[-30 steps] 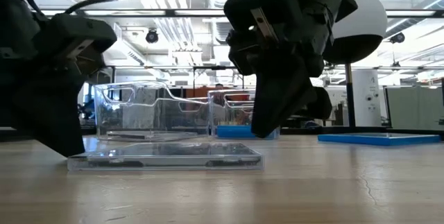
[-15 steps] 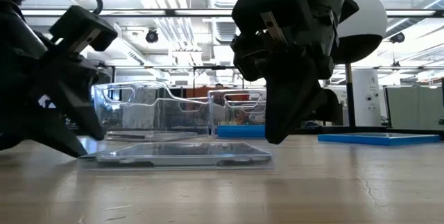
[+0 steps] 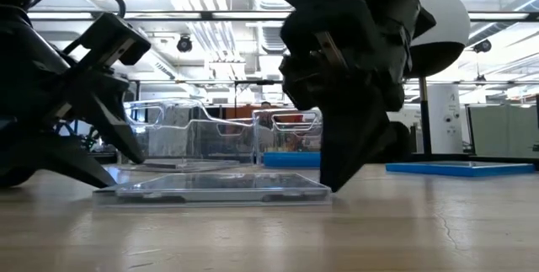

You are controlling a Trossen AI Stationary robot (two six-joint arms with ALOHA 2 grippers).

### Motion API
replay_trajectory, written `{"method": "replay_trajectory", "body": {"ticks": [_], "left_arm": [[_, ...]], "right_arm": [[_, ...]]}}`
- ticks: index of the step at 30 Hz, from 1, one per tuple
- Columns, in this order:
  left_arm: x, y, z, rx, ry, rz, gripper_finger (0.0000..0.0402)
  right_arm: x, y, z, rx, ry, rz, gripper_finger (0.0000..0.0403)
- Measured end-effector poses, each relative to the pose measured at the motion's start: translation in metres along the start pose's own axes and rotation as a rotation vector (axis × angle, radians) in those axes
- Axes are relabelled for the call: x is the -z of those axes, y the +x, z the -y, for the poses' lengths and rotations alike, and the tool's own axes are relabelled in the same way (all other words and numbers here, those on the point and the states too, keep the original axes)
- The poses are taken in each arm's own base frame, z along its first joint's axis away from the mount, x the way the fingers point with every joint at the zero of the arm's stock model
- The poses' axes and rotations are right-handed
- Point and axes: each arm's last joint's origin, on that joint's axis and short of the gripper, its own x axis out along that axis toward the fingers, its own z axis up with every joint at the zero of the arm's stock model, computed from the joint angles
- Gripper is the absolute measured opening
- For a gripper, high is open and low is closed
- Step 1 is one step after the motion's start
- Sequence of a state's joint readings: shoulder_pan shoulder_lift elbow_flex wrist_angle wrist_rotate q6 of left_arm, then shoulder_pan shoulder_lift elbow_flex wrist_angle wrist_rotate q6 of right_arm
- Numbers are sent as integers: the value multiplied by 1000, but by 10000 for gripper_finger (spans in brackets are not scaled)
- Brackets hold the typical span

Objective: Pick & place jewel cases by type
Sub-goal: Put the left black cd case into the left transparent bin

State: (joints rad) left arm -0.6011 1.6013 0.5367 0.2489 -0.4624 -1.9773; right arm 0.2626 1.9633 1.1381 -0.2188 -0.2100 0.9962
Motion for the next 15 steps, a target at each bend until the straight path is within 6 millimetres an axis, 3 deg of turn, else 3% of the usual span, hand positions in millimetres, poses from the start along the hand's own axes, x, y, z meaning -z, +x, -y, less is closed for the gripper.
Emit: {"method": "replay_trajectory", "body": {"ticks": [9,15], "left_arm": [[0,6,0,-7,4,10,136],[1,17,16,43,0,4,136]], "right_arm": [[6,3,10,22,-73,-16,13],[3,3,6,-1,-78,5,13]]}}
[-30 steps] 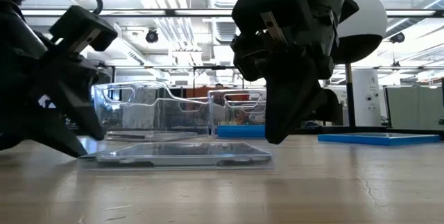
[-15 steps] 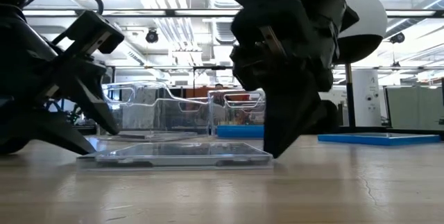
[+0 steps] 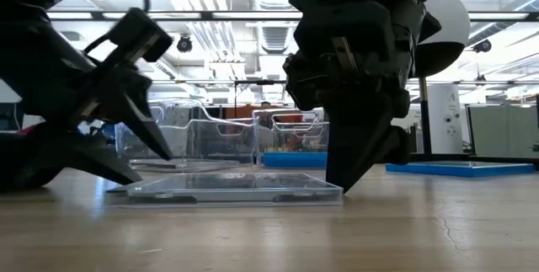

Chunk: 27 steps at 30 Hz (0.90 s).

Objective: Pick & place jewel cases by type
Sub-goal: Put the left black cd case into the left transparent bin

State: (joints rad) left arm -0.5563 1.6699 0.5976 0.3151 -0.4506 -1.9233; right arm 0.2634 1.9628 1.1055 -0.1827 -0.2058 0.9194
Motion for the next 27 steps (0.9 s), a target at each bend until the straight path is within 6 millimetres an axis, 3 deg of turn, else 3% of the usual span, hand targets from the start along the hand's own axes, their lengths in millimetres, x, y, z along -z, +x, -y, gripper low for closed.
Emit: {"method": "replay_trajectory", "body": {"ticks": [10,23,27], "left_arm": [[0,3,6,39,66,0,136],[13,-7,35,320,166,-102,135],[15,-7,36,321,204,-136,135]], "right_arm": [[8,3,2,-7,-3,-36,13],[22,3,10,38,-61,-186,13],[22,3,10,37,-57,-187,13]]}}
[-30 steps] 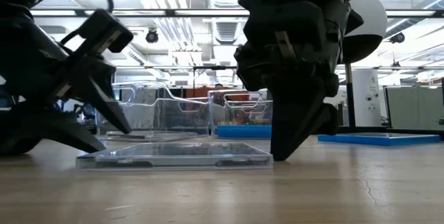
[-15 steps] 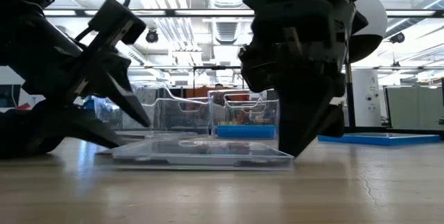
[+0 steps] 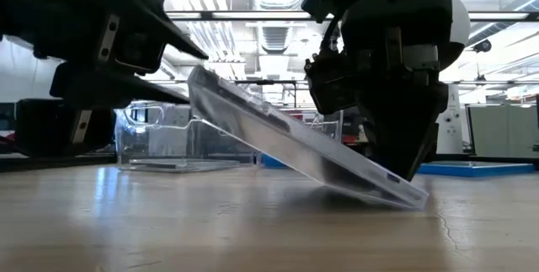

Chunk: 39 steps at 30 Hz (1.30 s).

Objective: Pick & place jewel cases by type
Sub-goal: Put the left black cd case into the left transparent bin

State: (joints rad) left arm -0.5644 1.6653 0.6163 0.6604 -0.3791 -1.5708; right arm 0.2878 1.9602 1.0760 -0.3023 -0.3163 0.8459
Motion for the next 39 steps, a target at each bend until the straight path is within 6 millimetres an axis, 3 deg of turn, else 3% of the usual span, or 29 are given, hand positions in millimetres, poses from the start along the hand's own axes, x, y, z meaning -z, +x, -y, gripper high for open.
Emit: {"method": "replay_trajectory", "body": {"ticks": [9,15,27,39], "left_arm": [[0,0,1,7,81,8,135],[1,4,15,43,205,17,135],[1,6,16,-6,410,14,135],[-5,10,22,2,371,62,135]], "right_arm": [[1,1,-1,-34,-27,-18,13],[0,1,-3,-89,-78,-50,13],[-1,2,-8,-188,-106,-81,13],[-7,2,-18,-271,-119,-11,13]]}}
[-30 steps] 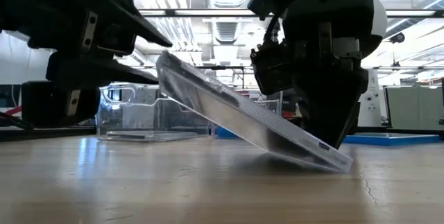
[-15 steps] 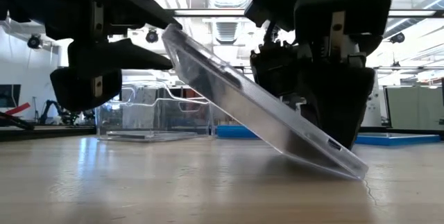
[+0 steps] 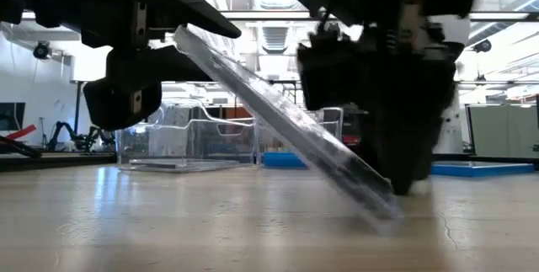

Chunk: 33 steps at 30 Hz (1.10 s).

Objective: Pick & place jewel cases by type
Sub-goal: Put the left black cd case into the left transparent bin

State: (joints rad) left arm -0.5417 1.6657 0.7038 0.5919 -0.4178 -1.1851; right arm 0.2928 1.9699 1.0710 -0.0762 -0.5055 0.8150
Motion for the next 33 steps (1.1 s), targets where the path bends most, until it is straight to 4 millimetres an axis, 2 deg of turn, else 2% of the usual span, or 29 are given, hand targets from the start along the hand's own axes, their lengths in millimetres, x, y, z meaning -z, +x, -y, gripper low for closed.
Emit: {"method": "replay_trajectory", "body": {"ticks": [4,16,19,26,33], "left_arm": [[-1,1,-2,-2,-89,-23,135],[2,4,-2,-62,-101,-149,131],[4,4,-5,-94,-111,-186,108],[2,5,-1,-111,-121,-173,17],[3,5,0,-157,-149,-165,9]], "right_arm": [[-2,-1,-1,-7,-5,18,13],[-2,-1,-1,-5,-2,16,13],[-2,-1,-1,-5,-2,17,13],[-1,-2,-3,-17,-5,10,13],[-1,-15,-11,2,-10,44,13]]}}
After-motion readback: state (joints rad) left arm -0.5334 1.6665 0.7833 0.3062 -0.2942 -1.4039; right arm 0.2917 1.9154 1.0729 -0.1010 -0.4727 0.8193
